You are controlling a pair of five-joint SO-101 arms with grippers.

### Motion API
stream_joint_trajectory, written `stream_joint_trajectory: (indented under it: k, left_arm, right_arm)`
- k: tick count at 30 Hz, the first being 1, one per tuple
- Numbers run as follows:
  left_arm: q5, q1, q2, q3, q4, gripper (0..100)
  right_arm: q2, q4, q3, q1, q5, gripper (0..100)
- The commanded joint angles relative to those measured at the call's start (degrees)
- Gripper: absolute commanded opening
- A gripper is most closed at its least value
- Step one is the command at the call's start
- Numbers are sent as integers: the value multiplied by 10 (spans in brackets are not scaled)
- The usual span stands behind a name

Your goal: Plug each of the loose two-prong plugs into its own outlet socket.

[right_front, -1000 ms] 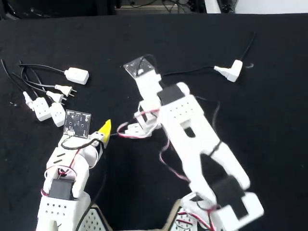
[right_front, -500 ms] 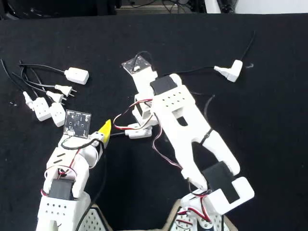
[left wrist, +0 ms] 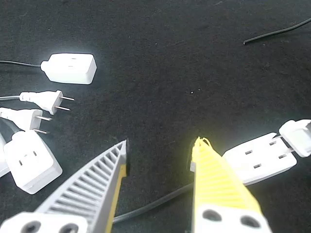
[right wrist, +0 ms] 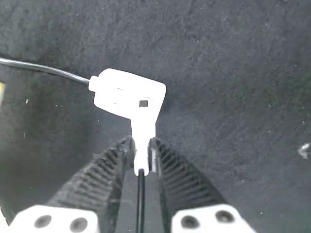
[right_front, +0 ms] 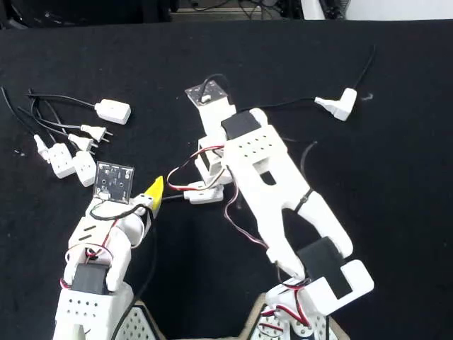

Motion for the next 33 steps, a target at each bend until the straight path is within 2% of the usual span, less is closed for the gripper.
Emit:
stream_joint_trajectory:
  k: [1,19,33]
  left_arm:
    - [1,7,-1,11,3,220]
    - [1,7,-1,11,3,220]
    - [1,7,-1,11,3,220]
  right_arm:
    - [-2,7,-29,10,-11,11]
    - [80,25,-77,33,-12,11]
    - [80,25,-77,33,-98,11]
